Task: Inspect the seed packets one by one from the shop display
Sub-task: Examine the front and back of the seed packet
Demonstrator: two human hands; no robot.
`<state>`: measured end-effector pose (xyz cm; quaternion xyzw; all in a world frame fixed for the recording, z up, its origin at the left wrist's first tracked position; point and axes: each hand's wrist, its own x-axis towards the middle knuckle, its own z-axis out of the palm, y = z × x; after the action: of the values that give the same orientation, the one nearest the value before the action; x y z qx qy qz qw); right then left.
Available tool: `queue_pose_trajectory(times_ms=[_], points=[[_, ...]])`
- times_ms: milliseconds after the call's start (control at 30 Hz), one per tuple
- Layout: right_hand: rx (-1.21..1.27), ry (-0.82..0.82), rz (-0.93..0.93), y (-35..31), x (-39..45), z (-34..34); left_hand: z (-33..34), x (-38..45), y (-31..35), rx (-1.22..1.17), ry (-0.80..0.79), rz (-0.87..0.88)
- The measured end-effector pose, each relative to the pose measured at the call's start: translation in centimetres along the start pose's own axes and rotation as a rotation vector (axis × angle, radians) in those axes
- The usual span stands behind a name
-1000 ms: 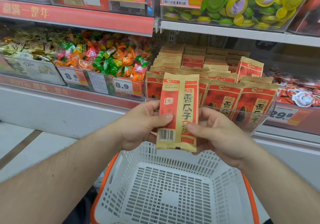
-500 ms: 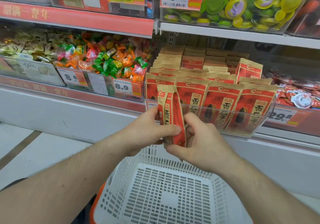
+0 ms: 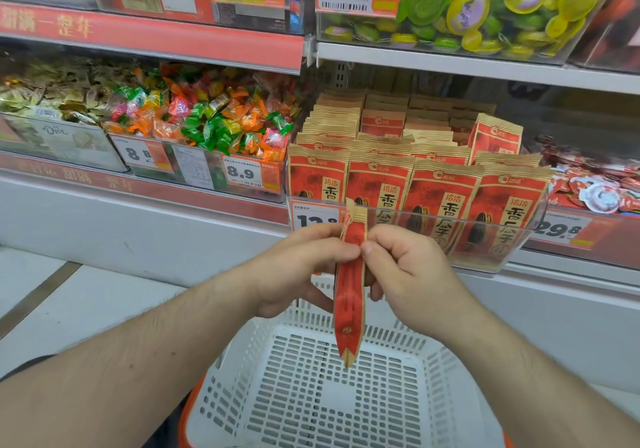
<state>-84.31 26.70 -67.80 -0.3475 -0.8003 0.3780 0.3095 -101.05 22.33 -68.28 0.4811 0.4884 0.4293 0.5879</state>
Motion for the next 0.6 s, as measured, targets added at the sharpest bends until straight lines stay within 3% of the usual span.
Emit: queue_pose_trajectory(times_ms=[300,500,600], points=[[0.176,-0.059,0.104,-0.64,0.26,-0.33,-0.11,0.25,-0.49,-0.147,-0.205,-0.07],[0.16,0.0,0.081,-0.49,0.21,-0.04,0.03,0.6,-0.64,-0.168,-0.021,-0.055],[0.029,-0.062,0.058,-0.44,0.21,-0.77,-0.17,0.61,-0.22,-0.212,0.083,-0.015]])
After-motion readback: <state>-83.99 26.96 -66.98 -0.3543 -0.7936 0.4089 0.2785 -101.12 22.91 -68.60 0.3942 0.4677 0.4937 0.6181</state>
